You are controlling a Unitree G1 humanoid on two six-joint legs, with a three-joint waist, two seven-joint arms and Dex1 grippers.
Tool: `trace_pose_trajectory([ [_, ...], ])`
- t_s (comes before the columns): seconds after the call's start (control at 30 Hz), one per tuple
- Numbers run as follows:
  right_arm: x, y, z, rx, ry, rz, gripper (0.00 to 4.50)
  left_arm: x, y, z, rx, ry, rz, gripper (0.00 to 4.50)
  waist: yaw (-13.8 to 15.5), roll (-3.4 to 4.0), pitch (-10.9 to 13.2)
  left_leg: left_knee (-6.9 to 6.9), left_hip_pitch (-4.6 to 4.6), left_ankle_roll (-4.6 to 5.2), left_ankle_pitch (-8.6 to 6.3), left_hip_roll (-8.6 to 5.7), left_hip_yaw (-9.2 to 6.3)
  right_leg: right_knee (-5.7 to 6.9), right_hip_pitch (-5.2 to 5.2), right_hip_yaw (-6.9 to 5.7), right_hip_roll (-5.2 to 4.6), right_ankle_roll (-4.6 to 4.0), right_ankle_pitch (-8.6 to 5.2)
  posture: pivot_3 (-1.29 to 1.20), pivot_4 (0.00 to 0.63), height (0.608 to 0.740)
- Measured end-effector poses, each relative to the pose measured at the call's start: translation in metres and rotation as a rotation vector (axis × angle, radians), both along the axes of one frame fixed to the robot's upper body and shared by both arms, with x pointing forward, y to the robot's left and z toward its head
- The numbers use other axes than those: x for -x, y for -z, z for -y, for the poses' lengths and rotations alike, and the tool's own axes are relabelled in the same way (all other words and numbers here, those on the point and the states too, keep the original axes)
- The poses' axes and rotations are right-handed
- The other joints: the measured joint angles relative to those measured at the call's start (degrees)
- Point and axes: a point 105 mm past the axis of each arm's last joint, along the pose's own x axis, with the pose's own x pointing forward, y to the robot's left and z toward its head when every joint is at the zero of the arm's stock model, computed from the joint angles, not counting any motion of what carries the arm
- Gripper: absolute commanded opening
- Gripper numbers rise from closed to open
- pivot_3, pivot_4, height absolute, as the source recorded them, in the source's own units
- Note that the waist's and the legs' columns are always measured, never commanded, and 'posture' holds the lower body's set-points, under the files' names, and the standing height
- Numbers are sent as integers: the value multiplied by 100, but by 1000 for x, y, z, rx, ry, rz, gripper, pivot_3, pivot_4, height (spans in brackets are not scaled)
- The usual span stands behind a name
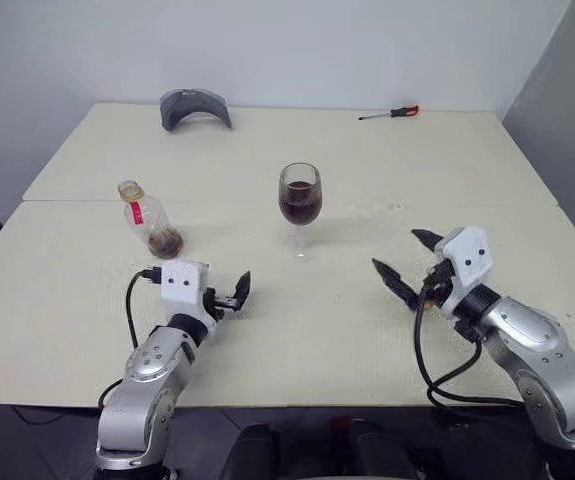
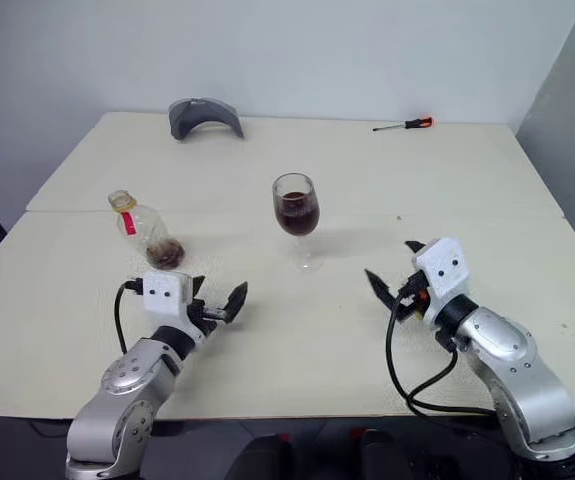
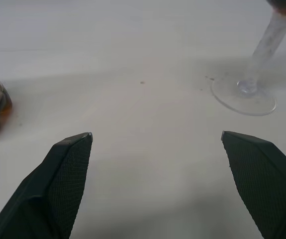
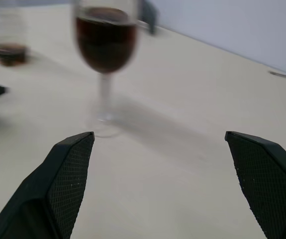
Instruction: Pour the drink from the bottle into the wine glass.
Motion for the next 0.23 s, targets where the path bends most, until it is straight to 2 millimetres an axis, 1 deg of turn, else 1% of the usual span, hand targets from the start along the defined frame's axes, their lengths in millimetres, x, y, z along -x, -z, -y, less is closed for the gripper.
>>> trace_pose_trajectory([
  [0.1, 1, 17, 15, 4, 140, -48, 4500, 0, 0, 2, 5, -28, 2, 4476, 0, 1, 0, 0, 0, 1, -1, -1, 4, -2, 0, 4, -1, 0, 0, 0, 150, 740],
  [0.23, 4, 24, 20, -10, 208, -63, 4500, 1, -4, 4, 20, -83, 28, 4476, -7, 3, -1, -1, 1, 7, -4, 0, 3, -2, 0, 3, 2, 0, 0, 0, 150, 740],
])
